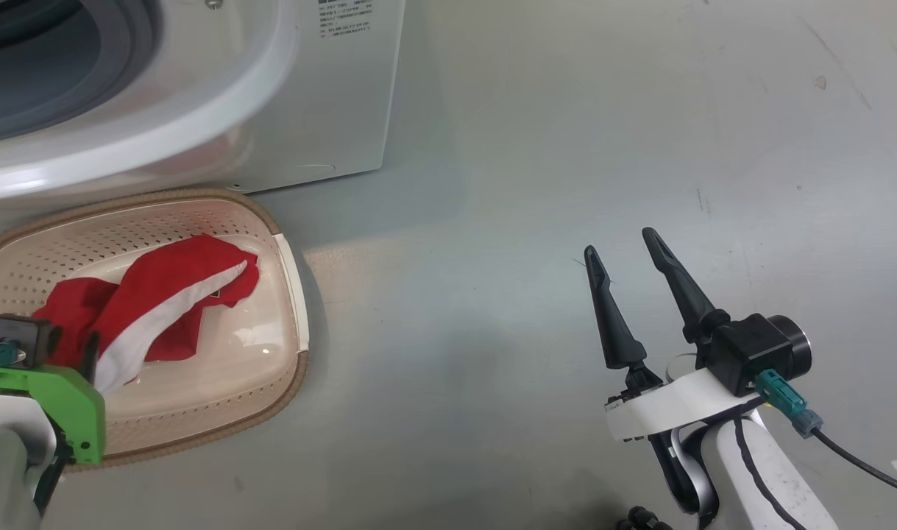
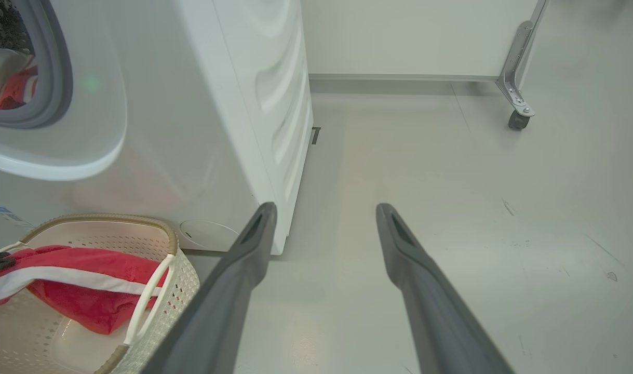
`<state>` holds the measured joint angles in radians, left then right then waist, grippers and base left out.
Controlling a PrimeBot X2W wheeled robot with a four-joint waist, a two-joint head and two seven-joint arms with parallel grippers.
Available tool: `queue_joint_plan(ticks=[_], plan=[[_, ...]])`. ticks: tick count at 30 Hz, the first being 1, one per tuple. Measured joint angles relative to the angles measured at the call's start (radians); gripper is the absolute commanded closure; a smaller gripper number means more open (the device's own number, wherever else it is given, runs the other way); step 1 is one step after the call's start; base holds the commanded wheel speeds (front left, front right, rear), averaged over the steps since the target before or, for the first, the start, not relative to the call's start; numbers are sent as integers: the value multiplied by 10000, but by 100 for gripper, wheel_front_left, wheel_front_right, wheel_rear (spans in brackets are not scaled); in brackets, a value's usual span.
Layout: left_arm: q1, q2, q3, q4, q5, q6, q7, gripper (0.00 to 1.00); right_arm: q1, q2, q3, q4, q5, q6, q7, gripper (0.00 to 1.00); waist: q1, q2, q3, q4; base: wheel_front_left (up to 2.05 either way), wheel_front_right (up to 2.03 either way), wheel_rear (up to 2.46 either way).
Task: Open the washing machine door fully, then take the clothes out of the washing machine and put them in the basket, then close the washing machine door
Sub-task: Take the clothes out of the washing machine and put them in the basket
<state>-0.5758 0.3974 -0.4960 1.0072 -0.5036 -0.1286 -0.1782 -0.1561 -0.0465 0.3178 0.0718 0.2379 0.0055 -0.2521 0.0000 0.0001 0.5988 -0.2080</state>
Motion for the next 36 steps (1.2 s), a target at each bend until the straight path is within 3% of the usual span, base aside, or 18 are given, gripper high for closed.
queue_joint_plan(ticks=[23, 36], plan=[[-273, -681, -533, -324, -439, 0, -623, 0, -115, -6, -234, 422, 81, -67, 0, 0, 0, 0, -1024, 486, 0, 0, 0], [434, -660, -194, -2337, -543, 0, -709, 0, 117, -44, -698, 924, 259, 199, 0, 0, 0, -1, -2496, 1146, 0, 0, 0]])
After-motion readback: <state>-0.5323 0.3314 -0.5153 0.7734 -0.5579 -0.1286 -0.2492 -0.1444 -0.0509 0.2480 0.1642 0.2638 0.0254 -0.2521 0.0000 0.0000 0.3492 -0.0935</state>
